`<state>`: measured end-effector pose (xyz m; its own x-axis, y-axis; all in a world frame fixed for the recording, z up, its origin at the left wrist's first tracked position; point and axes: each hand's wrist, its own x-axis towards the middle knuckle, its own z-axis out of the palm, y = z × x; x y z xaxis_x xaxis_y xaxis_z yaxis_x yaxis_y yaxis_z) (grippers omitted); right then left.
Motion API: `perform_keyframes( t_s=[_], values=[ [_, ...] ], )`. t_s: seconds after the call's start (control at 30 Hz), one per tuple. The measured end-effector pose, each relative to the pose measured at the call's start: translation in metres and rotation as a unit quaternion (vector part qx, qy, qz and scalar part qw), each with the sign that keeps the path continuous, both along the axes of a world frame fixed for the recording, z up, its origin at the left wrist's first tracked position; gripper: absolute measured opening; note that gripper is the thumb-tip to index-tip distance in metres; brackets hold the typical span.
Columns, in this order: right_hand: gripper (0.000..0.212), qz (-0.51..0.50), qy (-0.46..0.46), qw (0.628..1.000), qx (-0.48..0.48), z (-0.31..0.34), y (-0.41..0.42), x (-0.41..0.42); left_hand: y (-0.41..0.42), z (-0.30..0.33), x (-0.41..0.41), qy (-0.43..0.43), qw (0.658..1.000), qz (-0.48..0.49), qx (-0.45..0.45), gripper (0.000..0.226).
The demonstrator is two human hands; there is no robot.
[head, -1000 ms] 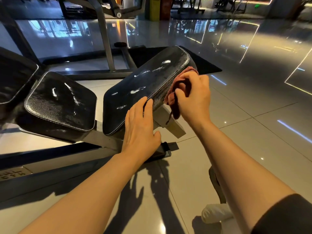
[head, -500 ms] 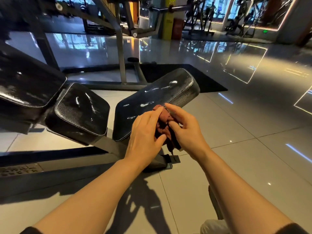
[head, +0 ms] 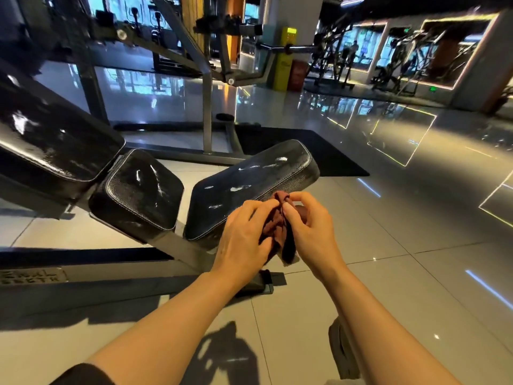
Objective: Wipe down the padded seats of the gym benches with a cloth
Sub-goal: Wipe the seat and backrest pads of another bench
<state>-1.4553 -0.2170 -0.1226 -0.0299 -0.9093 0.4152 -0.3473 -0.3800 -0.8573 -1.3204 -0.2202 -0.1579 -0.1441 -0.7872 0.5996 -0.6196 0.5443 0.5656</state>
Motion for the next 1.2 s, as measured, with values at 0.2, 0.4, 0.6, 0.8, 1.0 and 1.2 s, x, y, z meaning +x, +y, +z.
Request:
perform_keyframes(
  t_s=[0.2,0.4,0.6,0.8,1.0,1.2],
  values=[
    [0.057,0.082,0.067,0.993,0.043,0.017,-0.004,-0.013,-0.009,0.013,0.01,0.109,0.993,-0.014,0.043,0.032],
    [0.039,0.142,0.137,0.98,0.042,0.015,-0.015,-0.022,-0.014,0.013,0.002,0.129,0.986,-0.079,0.077,0.022],
    [0.014,-0.006,0.17,0.985,-0.003,0.012,-0.023,-0.031,-0.035,0.007,-0.01,0.101,0.995,-0.025,-0.004,0.027],
    [0.022,-0.235,0.1,0.959,-0.124,0.017,-0.051,-0.037,-0.047,-0.003,-0.024,0.051,0.998,0.02,-0.043,0.048],
    [0.018,-0.28,0.172,0.935,-0.131,0.009,-0.081,-0.017,-0.059,-0.012,-0.028,0.051,0.997,0.056,-0.011,0.058],
    [0.017,-0.299,0.096,0.937,-0.151,-0.006,-0.094,-0.001,-0.062,-0.016,-0.033,0.043,0.997,0.064,-0.008,0.058]
  ],
)
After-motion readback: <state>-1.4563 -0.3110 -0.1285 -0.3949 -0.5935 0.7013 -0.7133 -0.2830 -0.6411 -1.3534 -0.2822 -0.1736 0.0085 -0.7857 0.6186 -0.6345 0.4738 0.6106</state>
